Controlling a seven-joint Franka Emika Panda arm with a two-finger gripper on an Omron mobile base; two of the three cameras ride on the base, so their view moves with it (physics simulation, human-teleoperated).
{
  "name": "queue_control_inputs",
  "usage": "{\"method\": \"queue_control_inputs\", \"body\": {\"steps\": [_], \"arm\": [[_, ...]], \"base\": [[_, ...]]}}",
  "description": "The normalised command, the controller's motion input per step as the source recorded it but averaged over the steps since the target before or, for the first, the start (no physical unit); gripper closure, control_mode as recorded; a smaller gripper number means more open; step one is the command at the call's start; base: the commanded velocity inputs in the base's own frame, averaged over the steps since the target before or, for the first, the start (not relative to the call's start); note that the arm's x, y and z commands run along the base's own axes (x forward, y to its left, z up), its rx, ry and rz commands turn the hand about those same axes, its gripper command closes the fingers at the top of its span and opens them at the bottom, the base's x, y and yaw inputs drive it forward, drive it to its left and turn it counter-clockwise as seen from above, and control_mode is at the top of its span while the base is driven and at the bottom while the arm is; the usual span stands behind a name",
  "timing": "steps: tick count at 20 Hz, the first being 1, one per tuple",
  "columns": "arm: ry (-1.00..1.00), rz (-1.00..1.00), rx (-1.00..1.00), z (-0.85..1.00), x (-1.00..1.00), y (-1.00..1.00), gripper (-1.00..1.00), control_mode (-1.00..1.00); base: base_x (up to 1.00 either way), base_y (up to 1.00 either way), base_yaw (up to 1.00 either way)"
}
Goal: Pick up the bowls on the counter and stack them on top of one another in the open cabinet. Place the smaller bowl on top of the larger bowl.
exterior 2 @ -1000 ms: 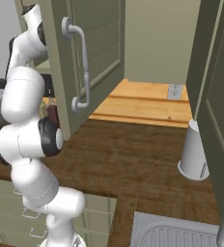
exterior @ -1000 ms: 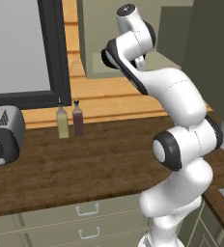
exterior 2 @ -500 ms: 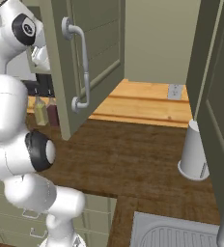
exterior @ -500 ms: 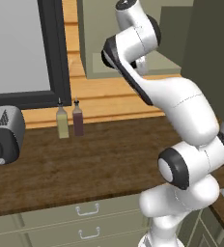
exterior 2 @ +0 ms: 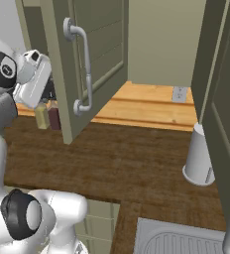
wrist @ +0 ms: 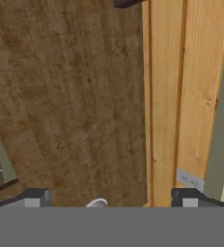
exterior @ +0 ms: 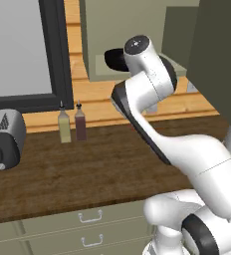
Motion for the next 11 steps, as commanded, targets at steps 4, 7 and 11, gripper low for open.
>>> {"method": "queue_control_inputs", "body": {"steps": [4, 7, 11], "arm": [[0.00, 0.00, -0.07, -1.00, -1.00, 0.57, -1.00, -1.00], [0.00, 0.00, -0.20, -1.00, -1.00, 0.97, -1.00, -1.00], [0.01, 0.00, -0.14, -0.97, -0.79, 0.96, -1.00, -1.00]], "base": [[0.00, 0.00, 0.00], [0.00, 0.00, 0.00], [0.00, 0.00, 0.00]]}}
